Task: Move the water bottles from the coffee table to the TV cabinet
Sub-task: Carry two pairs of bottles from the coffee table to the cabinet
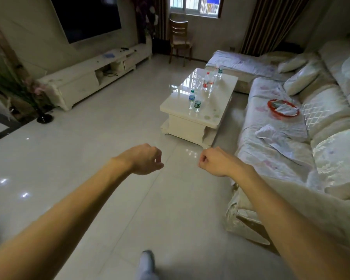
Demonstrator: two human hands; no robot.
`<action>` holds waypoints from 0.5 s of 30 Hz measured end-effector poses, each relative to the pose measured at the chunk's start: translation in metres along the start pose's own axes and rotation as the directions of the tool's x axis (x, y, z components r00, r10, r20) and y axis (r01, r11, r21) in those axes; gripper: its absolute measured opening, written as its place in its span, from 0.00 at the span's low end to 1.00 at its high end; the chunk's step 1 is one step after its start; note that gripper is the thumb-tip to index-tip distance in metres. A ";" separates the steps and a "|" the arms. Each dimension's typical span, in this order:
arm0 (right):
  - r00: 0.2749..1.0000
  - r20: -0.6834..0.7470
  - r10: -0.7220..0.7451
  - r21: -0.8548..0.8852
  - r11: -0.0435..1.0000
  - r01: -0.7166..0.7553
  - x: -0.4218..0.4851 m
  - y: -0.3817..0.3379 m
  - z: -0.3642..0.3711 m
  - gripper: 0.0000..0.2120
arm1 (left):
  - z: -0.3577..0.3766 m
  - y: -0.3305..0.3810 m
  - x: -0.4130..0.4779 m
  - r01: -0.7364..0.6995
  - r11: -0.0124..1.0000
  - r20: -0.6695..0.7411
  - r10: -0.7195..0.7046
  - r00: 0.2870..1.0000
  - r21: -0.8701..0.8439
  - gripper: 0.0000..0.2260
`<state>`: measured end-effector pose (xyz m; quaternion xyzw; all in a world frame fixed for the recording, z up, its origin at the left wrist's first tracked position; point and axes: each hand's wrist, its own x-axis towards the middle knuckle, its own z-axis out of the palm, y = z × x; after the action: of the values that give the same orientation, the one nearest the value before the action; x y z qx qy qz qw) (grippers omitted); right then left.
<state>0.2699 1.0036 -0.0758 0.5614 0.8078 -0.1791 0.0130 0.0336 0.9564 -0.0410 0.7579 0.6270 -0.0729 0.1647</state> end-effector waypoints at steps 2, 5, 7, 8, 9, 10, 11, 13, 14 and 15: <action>1.000 0.017 -0.001 0.000 1.000 0.001 0.025 0.001 0.002 0.13 | 0.001 -0.012 0.022 0.009 1.000 0.030 -0.009 1.000 -0.008 0.14; 0.999 0.042 0.006 0.003 1.000 -0.006 0.069 0.000 0.002 0.12 | 0.000 -0.036 0.059 0.004 1.000 0.068 -0.002 0.998 -0.020 0.14; 0.998 0.064 0.026 -0.003 1.000 -0.026 0.101 -0.003 -0.003 0.11 | -0.009 -0.056 0.086 0.002 1.000 0.099 -0.001 0.995 -0.015 0.15; 0.997 0.071 0.039 -0.004 0.999 -0.039 0.115 -0.005 -0.008 0.09 | -0.015 -0.067 0.100 0.004 1.000 0.113 -0.003 0.994 -0.010 0.16; 0.996 0.073 0.047 -0.006 0.999 -0.046 0.131 -0.008 -0.012 0.08 | -0.023 -0.078 0.114 0.001 1.000 0.113 0.000 0.994 -0.004 0.16; 0.996 0.073 0.051 -0.010 0.999 -0.051 0.147 -0.011 -0.018 0.07 | -0.033 -0.089 0.127 -0.002 1.000 0.106 0.002 0.994 -0.001 0.16; 0.996 0.066 0.056 -0.012 0.998 -0.055 0.164 -0.013 -0.023 0.07 | -0.043 -0.099 0.140 -0.007 1.000 0.091 0.007 0.996 0.003 0.17; 0.996 0.045 0.082 -0.016 0.997 -0.081 0.195 -0.017 -0.036 0.08 | -0.063 -0.119 0.165 -0.016 1.000 0.063 0.016 0.998 0.008 0.16; 0.995 0.031 0.094 -0.024 0.995 -0.093 0.209 -0.019 -0.042 0.09 | -0.072 -0.128 0.177 -0.021 1.000 0.050 0.020 0.999 0.010 0.16; 0.995 0.013 0.101 -0.030 0.995 -0.100 0.224 -0.020 -0.046 0.10 | -0.081 -0.135 0.189 -0.030 0.999 0.034 0.030 0.999 0.015 0.17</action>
<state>0.1777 1.2134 -0.0766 0.5997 0.7811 -0.1703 0.0360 -0.0677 1.1805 -0.0469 0.7672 0.6120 -0.0882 0.1705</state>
